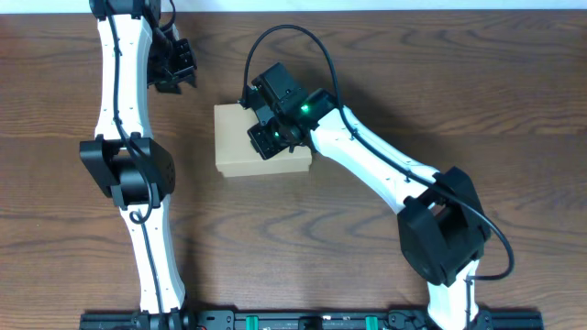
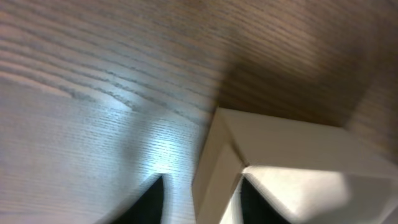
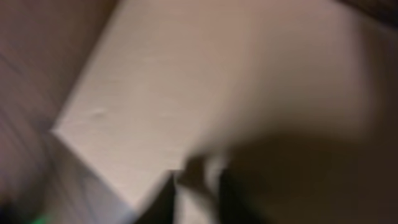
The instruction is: Pack container
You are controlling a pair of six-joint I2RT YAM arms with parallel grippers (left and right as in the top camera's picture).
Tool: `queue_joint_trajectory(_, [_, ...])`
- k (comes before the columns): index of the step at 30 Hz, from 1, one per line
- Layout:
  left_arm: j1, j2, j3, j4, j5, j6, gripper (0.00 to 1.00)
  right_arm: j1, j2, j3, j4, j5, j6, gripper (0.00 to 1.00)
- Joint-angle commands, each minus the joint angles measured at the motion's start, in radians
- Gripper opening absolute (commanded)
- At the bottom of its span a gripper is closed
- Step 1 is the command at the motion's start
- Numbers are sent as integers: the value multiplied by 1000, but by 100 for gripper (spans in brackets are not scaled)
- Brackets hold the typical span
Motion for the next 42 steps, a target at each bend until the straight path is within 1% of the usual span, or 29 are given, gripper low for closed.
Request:
queue_joint_trajectory(1, [0, -34, 18, -78, -11, -8, 75, -9, -10, 26, -9, 37, -24, 67])
queue_joint_trajectory(2, [0, -35, 18, -78, -11, -8, 93, -15, -20, 35, -9, 35, -29, 86])
queue_joint_trajectory(3, [0, -37, 18, -78, -11, -8, 96, -21, -26, 44, -9, 34, -31, 99])
queue_joint_trajectory(8, [0, -59, 18, -78, -7, -9, 96, -54, -66, 87, -10, 48, -28, 99])
queue_joint_trajectory(11, [2, -78, 18, -78, -1, -8, 96, -72, -99, 103, -24, 6, 19, 99])
queue_joint_trajectory(14, [6, -114, 18, -77, 39, -5, 96, -94, -140, 105, -18, -29, -1, 99])
queue_joint_trajectory(16, [7, -143, 18, -78, 38, -2, 96, -116, -171, 105, -45, -29, -47, 99])
queue_joint_trajectory(22, [10, -277, 18, -78, 37, 72, 95, -204, -272, 99, -201, -48, -227, 99])
queue_joint_trajectory(26, [10, -367, 13, -78, 34, 95, 95, -264, -366, 64, -241, -48, -293, 99])
queue_joint_trajectory(29, [10, -441, -12, -78, 34, 97, 95, -313, -452, -4, -244, -50, -325, 99])
queue_joint_trajectory(32, [10, -518, -77, -78, 22, 101, 95, -364, -546, -101, -234, -59, -334, 99])
queue_joint_trajectory(38, [10, -687, -310, -76, 11, 101, 95, -460, -760, -336, -167, -107, -364, 99])
queue_joint_trajectory(42, [10, -821, -478, -20, 11, 91, 95, -520, -911, -489, -124, -166, -393, 99])
